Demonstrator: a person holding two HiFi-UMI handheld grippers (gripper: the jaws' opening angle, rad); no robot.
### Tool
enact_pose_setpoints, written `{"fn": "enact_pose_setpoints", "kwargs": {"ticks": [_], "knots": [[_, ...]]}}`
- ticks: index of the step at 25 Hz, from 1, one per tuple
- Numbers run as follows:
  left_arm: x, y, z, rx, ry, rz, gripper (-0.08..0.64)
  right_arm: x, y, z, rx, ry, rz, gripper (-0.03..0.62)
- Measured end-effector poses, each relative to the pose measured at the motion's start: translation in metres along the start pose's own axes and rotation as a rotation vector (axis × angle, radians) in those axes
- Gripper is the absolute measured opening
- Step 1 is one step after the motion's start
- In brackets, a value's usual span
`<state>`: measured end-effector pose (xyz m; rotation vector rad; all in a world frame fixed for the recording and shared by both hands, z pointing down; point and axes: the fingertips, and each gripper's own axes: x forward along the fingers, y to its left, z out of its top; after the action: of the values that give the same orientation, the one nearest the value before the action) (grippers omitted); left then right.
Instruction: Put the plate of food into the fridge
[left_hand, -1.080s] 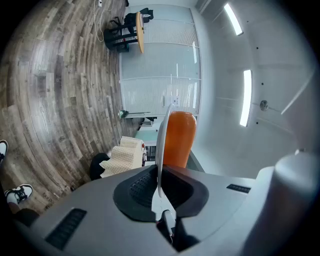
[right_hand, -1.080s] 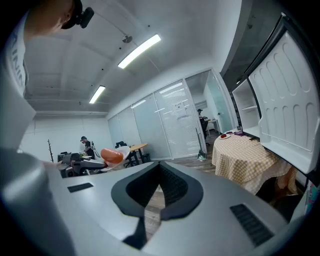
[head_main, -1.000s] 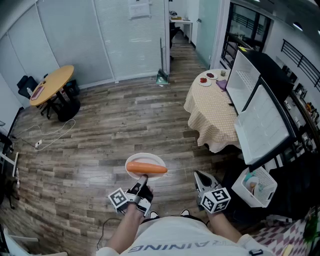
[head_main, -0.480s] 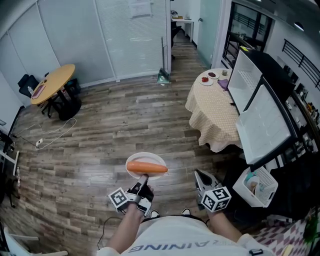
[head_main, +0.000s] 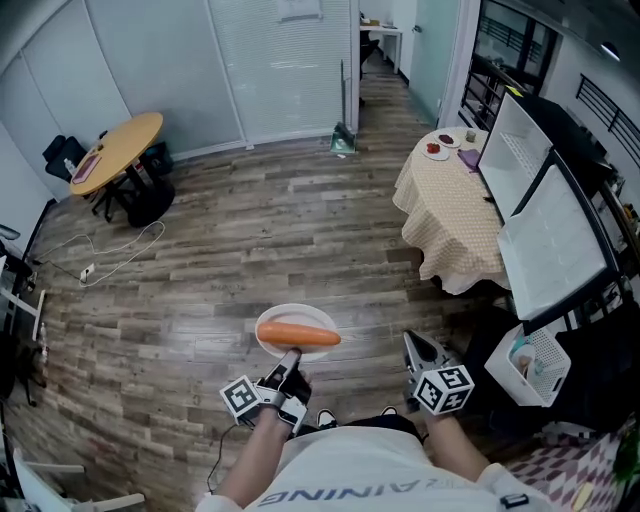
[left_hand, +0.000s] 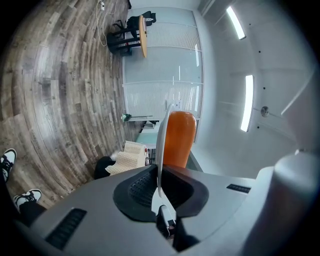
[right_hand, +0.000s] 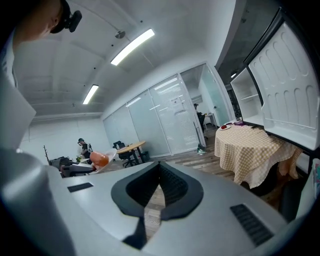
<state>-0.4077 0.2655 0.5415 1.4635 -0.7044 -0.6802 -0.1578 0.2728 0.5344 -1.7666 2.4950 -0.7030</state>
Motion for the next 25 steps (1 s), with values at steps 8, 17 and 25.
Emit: {"fn": "enact_pose_setpoints", "kwargs": {"ticks": [8,17,25], "knots": [[-0.017,0.009,0.038,0.008,-0.024,-0.01,0.028,0.024,0.036,-0.009,-0.041,0.039,0.014,0.023],[0.004,0.02,0.054,-0.008,-0.034,-0.018,0.028,0.064,0.043,-0.006,-0.072,0.09,0.058,0.021],[0.069,0.013,0.079,0.008,-0.039,-0.018,0.028,0.118,0.012,0.027,-0.072,0.068,0.091,0.022]]}}
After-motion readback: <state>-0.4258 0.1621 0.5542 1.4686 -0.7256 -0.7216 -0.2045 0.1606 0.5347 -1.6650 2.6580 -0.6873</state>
